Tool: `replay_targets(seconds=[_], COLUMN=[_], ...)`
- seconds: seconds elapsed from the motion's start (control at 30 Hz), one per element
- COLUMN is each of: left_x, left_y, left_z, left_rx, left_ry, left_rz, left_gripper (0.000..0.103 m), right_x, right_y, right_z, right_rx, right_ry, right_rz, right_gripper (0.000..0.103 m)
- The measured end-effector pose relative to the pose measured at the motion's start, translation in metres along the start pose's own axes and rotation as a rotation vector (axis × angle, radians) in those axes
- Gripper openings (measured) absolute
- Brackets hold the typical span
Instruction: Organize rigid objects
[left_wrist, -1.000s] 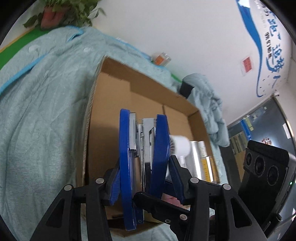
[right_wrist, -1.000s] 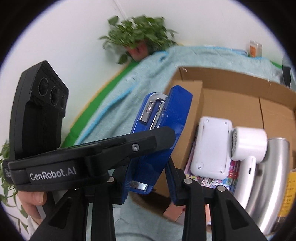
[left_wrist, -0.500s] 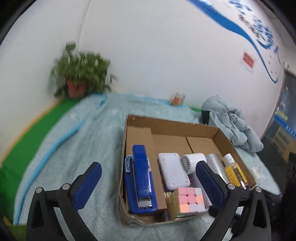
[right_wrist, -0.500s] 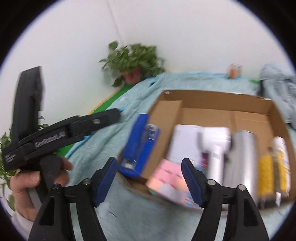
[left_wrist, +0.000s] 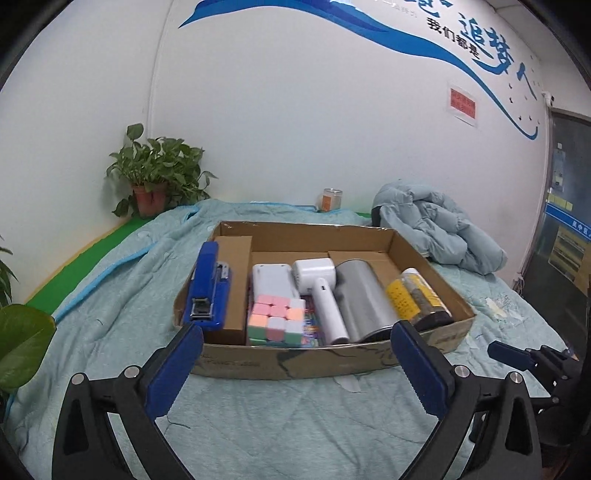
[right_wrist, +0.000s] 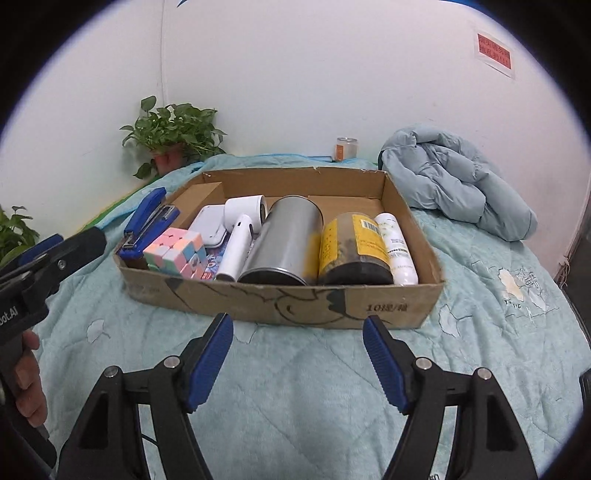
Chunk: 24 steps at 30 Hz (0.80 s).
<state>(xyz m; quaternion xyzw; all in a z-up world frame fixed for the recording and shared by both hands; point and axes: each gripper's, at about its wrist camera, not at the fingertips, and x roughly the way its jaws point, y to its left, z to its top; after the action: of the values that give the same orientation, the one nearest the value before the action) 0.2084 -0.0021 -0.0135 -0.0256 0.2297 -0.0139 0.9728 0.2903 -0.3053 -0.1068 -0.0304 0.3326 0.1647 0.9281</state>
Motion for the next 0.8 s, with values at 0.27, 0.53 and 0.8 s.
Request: replay_targets(seconds=[0.27,0.53,0.8], left_x=[-0.042,-0.067,-0.085], left_y=[-0.022,-0.033,-0.033], left_z=[0.019,0.017,-0.001], left_rx=[0.045,0.051,0.010], left_ry=[-0.055,-0.069,-0.049], left_rz=[0.002,0.007,-0.003], left_gripper=[0.102,0.102,0.102], right_x=[-0.030,-0.064,-0.082], right_y=[-0.003,-0.011,-0.006], right_z=[-0.011,-0.018,-0.029], right_rx=[-0.002,0.026,-0.023], right_ry=[-0.028,-0.018,-0.027], right_rz=[0.025,0.045,0.011], right_gripper=[0.073,0.073,0.074])
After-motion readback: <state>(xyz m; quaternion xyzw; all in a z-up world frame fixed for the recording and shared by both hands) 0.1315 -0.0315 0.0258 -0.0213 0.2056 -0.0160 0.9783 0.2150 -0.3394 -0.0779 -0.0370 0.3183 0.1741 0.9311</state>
